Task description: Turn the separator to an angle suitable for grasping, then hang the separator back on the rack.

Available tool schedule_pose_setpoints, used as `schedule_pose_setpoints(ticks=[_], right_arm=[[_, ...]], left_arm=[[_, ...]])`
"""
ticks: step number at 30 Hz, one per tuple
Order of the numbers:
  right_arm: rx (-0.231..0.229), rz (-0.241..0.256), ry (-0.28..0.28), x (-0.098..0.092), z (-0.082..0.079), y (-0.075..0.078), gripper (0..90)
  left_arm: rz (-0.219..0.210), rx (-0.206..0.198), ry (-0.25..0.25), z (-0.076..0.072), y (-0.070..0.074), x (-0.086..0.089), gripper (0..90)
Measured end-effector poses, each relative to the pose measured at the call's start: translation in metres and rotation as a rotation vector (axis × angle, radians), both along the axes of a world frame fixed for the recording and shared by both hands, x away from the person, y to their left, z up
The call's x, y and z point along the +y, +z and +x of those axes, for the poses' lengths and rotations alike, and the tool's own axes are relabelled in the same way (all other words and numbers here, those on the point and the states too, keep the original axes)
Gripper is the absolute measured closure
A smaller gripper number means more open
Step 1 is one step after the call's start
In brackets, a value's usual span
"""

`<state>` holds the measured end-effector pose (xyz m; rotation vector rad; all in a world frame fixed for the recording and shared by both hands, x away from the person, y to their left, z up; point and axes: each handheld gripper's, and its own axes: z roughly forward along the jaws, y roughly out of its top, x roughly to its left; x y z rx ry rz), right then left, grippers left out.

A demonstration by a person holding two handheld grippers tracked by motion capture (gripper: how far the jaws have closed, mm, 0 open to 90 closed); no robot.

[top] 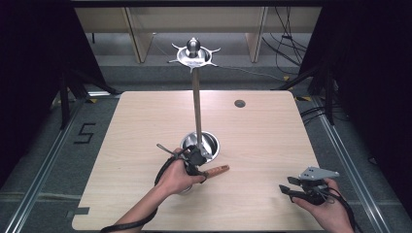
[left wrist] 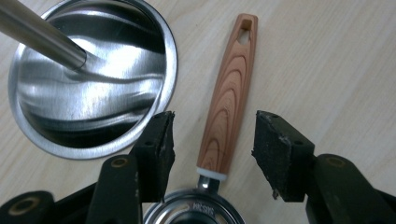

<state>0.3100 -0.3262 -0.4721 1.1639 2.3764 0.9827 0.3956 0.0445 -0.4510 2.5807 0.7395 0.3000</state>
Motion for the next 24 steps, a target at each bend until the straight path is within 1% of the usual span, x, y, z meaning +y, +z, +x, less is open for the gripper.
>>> schedule_pose_setpoints(ticks=[1, 2, 3, 4, 5, 6, 7, 8, 10, 11, 12, 13, 14, 15, 16, 17, 18, 19, 21, 23, 24], right_arm=[[-0.001, -0.001, -0.007, 0.0, -0.001, 0.001, 52.8], [0.0, -0.002, -0.009, 0.001, -0.001, 0.001, 52.7], [0.005, 0.006, -0.016, 0.002, -0.002, 0.001, 52.7], [-0.002, -0.004, 0.0, 0.001, -0.001, 0.001, 52.7], [-0.006, -0.005, 0.001, 0.001, 0.0, 0.0, 52.7], [0.01, 0.01, -0.019, 0.003, -0.001, 0.0, 52.6], [0.008, 0.002, -0.002, 0.003, 0.001, 0.0, 52.6], [0.001, -0.005, 0.005, 0.002, 0.001, -0.001, 52.6], [-0.002, -0.001, 0.004, 0.003, 0.001, -0.001, 52.5], [-0.002, 0.0, 0.004, 0.003, 0.001, -0.001, 52.5], [0.027, 0.017, -0.018, 0.004, -0.001, 0.0, 52.5], [-0.007, -0.01, 0.009, 0.002, 0.001, -0.001, 52.5], [0.004, -0.004, 0.006, 0.001, 0.001, -0.001, 52.5], [0.001, -0.003, 0.003, 0.001, 0.0, -0.001, 52.4], [-0.005, -0.007, 0.006, 0.001, 0.0, -0.001, 52.4], [0.0, 0.006, 0.0, 0.002, -0.001, 0.0, 52.3], [0.004, 0.007, 0.0, 0.003, -0.001, 0.001, 52.3], [0.004, 0.007, 0.0, 0.003, -0.001, 0.001, 52.3], [0.018, 0.01, -0.009, 0.004, -0.001, 0.001, 52.3], [0.003, 0.0, 0.002, 0.003, 0.0, 0.0, 52.3], [0.012, 0.009, -0.011, 0.005, -0.001, -0.001, 52.3]], left_arm=[[-0.016, 0.015, 0.0, 0.004, 0.0, 0.0, 45.7], [-0.017, 0.015, 0.003, 0.007, 0.001, 0.0, 44.8], [-0.028, 0.02, 0.005, 0.009, 0.001, -0.001, 44.8], [-0.042, 0.026, 0.014, 0.011, 0.001, -0.002, 44.6], [-0.025, 0.036, -0.001, 0.013, 0.002, -0.001, 44.4], [-0.057, 0.029, 0.029, 0.014, 0.0, -0.004, 44.1], [-0.03, 0.044, 0.013, 0.016, 0.001, -0.004, 44.1], [-0.028, 0.051, 0.012, 0.017, 0.0, -0.006, 44.0], [-0.016, 0.063, 0.004, 0.021, -0.002, -0.01, 43.7], [0.004, 0.065, -0.009, 0.023, -0.002, -0.012, 43.7], [0.007, 0.077, -0.006, 0.023, -0.002, -0.014, 43.8], [-0.018, 0.097, 0.034, 0.021, -0.004, -0.018, 43.9], [0.025, 0.074, -0.021, 0.027, -0.003, -0.019, 44.3], [-0.002, 0.081, 0.007, 0.026, -0.005, -0.022, 44.8], [0.013, 0.09, 0.003, 0.026, -0.005, -0.024, 45.0], [0.025, 0.104, -0.004, 0.027, -0.005, -0.025, 45.1], [0.017, 0.132, 0.009, 0.026, -0.006, -0.028, 45.2], [0.041, 0.125, -0.025, 0.029, -0.006, -0.029, 45.2], [0.054, 0.133, -0.029, 0.031, -0.008, -0.032, 45.3], [0.074, 0.144, -0.047, 0.034, -0.01, -0.035, 45.6], [0.076, 0.144, -0.053, 0.035, -0.011, -0.037, 45.7]])
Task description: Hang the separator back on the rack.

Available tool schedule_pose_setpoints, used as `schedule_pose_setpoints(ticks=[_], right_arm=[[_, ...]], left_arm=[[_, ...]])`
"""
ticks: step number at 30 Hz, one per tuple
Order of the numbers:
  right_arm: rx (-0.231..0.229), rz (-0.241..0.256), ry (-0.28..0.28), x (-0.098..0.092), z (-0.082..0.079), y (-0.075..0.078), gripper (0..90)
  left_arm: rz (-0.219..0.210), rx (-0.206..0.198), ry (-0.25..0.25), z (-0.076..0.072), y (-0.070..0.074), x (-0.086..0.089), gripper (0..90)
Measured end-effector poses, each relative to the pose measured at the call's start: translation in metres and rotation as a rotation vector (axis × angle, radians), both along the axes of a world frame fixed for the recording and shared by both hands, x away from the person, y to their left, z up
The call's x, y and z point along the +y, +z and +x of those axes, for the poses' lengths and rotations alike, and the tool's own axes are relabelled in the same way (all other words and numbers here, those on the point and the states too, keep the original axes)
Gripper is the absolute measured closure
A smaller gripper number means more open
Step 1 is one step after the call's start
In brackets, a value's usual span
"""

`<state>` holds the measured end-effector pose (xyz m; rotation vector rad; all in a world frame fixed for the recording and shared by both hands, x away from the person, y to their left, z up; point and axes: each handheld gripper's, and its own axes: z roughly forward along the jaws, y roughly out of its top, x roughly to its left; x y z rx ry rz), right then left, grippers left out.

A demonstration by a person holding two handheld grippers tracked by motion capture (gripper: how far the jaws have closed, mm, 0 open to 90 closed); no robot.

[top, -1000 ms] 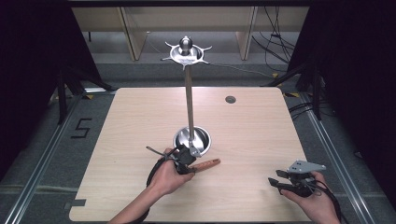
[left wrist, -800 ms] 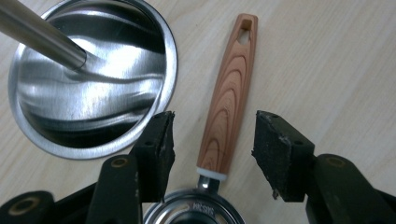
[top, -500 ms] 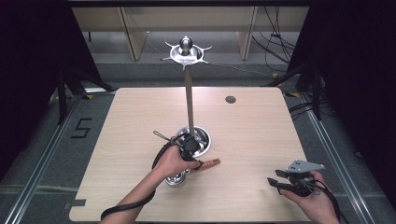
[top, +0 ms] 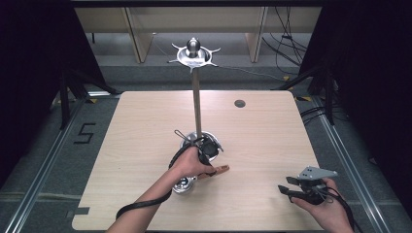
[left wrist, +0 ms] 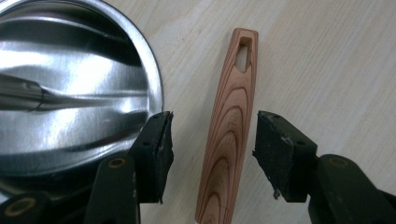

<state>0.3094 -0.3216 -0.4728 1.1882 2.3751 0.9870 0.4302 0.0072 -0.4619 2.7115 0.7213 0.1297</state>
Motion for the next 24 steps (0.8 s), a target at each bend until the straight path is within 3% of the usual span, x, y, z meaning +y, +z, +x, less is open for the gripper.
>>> schedule_pose_setpoints(ticks=[6, 8, 11, 18, 24], right_arm=[[-0.011, -0.023, 0.016, -0.003, 0.0, 0.001, 52.2], [-0.019, -0.008, 0.014, -0.003, 0.0, 0.0, 52.2], [0.004, -0.002, 0.009, -0.001, -0.001, 0.001, 52.2], [0.0, -0.006, 0.007, -0.002, -0.001, 0.001, 52.2], [0.002, -0.007, 0.007, -0.001, -0.001, 0.001, 52.2]], left_arm=[[0.008, 0.02, -0.01, 0.0, -0.004, -0.009, 47.3], [0.024, 0.028, -0.016, 0.001, -0.006, -0.01, 47.4], [0.033, 0.031, -0.021, 0.002, -0.009, -0.01, 48.1], [0.045, 0.057, -0.022, 0.003, -0.015, -0.009, 50.6], [0.067, 0.08, -0.045, 0.002, -0.016, -0.01, 57.5]])
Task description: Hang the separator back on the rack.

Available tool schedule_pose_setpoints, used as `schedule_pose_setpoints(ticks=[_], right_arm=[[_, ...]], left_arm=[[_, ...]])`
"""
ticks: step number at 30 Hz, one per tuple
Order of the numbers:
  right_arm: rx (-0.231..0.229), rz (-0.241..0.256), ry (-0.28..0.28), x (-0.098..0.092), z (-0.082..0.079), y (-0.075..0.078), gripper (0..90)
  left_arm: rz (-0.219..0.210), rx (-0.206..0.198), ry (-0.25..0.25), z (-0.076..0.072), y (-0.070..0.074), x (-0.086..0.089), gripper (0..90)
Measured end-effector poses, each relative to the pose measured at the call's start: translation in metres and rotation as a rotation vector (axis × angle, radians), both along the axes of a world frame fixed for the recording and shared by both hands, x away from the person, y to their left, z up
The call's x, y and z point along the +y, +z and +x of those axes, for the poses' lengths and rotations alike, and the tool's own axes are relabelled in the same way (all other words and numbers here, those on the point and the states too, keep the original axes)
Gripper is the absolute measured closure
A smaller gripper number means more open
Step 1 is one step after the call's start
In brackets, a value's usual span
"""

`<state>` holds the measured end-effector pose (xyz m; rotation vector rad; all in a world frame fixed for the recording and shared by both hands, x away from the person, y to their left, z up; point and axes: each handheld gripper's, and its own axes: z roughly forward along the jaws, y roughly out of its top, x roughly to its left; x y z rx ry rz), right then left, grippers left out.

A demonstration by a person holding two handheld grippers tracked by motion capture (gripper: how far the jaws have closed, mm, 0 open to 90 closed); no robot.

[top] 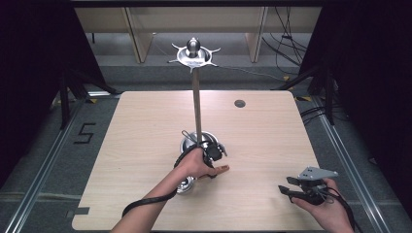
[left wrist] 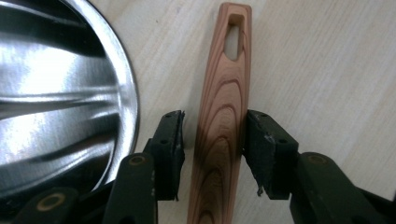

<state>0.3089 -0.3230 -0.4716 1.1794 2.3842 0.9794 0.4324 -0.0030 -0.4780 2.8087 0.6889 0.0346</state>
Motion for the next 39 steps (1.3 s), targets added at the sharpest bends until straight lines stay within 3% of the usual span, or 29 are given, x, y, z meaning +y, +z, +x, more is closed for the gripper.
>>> schedule_pose_setpoints(ticks=[3, 7, 11, 12, 20, 22, 23, 24, 25, 28, 30, 32, 39], right_arm=[[-0.002, 0.002, 0.002, 0.0, 0.0, -0.001, 52.1], [-0.015, -0.003, 0.009, 0.0, 0.001, -0.001, 52.1], [0.001, 0.002, 0.003, 0.0, 0.0, 0.0, 52.1], [0.001, 0.002, 0.003, 0.0, 0.0, 0.0, 52.1], [-0.015, -0.003, 0.009, 0.0, 0.001, -0.001, 52.0], [-0.015, -0.01, 0.014, 0.0, 0.001, -0.001, 51.8], [-0.017, -0.014, 0.019, -0.001, 0.002, -0.001, 51.7], [-0.023, -0.015, 0.017, 0.0, 0.002, -0.001, 51.7], [-0.013, -0.008, 0.007, 0.0, 0.001, -0.001, 51.7], [-0.013, -0.008, 0.007, 0.0, 0.001, -0.001, 51.7], [-0.014, -0.008, 0.007, 0.0, 0.001, -0.001, 51.7], [-0.022, -0.01, 0.013, 0.0, 0.002, -0.001, 51.7], [-0.023, -0.01, 0.011, 0.0, 0.002, -0.001, 51.8]], left_arm=[[0.018, 0.001, -0.023, -0.001, 0.001, -0.002, 64.3], [0.04, -0.015, -0.035, -0.003, 0.001, -0.004, 66.4], [0.056, -0.023, -0.034, -0.006, 0.002, -0.002, 66.9], [0.059, -0.037, -0.054, -0.006, 0.004, -0.001, 66.9], [-0.049, -0.142, -0.031, -0.02, 0.023, 0.02, 67.1], [-0.084, -0.176, -0.011, -0.024, 0.028, 0.027, 67.1], [-0.116, -0.167, 0.001, -0.027, 0.03, 0.031, 67.2], [-0.134, -0.174, 0.026, -0.03, 0.032, 0.033, 67.2], [-0.132, -0.188, 0.019, -0.031, 0.035, 0.037, 67.2], [-0.179, -0.205, 0.045, -0.035, 0.04, 0.048, 67.2], [-0.232, -0.227, 0.085, -0.038, 0.042, 0.054, 67.2], [-0.263, -0.225, 0.107, -0.041, 0.046, 0.061, 67.3], [-0.37, -0.311, 0.186, -0.053, 0.057, 0.08, 67.3]])
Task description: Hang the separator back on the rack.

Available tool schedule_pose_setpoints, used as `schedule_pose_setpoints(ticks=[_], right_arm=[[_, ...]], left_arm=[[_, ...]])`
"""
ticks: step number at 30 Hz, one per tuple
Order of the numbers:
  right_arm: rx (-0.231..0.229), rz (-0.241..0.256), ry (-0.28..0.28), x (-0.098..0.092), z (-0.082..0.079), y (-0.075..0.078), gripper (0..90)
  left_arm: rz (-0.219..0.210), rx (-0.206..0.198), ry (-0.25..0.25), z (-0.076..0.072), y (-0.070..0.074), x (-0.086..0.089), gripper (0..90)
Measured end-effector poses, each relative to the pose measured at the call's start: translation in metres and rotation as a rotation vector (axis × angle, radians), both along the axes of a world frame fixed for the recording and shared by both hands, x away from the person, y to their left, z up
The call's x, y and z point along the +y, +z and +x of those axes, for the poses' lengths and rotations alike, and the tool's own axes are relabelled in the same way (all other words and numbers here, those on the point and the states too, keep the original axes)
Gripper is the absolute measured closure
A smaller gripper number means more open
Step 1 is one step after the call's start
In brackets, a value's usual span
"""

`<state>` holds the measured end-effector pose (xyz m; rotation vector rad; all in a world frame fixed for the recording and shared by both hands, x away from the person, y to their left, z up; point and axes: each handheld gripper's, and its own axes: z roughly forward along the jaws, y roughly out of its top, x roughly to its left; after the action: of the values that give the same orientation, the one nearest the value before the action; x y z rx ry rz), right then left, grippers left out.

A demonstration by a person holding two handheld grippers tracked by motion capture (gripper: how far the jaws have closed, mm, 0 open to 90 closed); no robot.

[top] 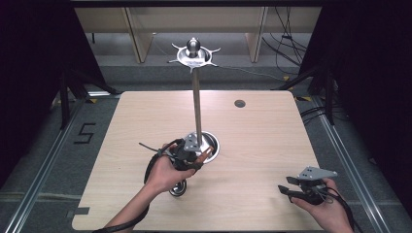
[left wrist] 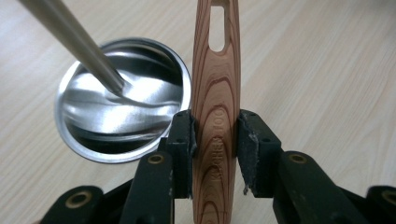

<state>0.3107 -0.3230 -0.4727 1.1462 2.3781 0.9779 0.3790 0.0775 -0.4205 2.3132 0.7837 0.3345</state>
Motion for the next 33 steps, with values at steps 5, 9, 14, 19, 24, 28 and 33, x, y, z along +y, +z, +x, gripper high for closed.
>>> schedule_pose_setpoints(ticks=[5, 9, 14, 19, 24, 28, 33], right_arm=[[0.0, 0.0, 0.0, 0.0, 0.0, 0.0, 51.7], [0.005, 0.002, 0.001, 0.001, 0.0, 0.0, 51.7], [0.012, 0.006, -0.009, 0.002, -0.002, 0.0, 51.7], [0.01, 0.005, -0.006, 0.002, -0.001, 0.0, 51.7], [0.016, 0.009, -0.008, 0.003, -0.002, 0.0, 51.7], [0.011, 0.006, -0.011, 0.003, -0.001, 0.0, 51.7], [0.019, 0.01, -0.011, 0.003, -0.001, 0.0, 51.7]], left_arm=[[-0.093, -0.048, 0.045, -0.012, 0.007, 0.012, 67.3], [-0.2, -0.09, 0.124, -0.022, 0.013, 0.018, 67.2], [-0.302, -0.166, 0.222, -0.031, 0.023, 0.022, 67.2], [-0.361, -0.27, 0.315, -0.037, 0.038, 0.024, 67.2], [-0.404, -0.353, 0.366, -0.042, 0.056, 0.025, 67.3], [-0.426, -0.392, 0.384, -0.045, 0.066, 0.023, 67.2], [-0.437, -0.412, 0.391, -0.045, 0.074, 0.023, 67.2]])
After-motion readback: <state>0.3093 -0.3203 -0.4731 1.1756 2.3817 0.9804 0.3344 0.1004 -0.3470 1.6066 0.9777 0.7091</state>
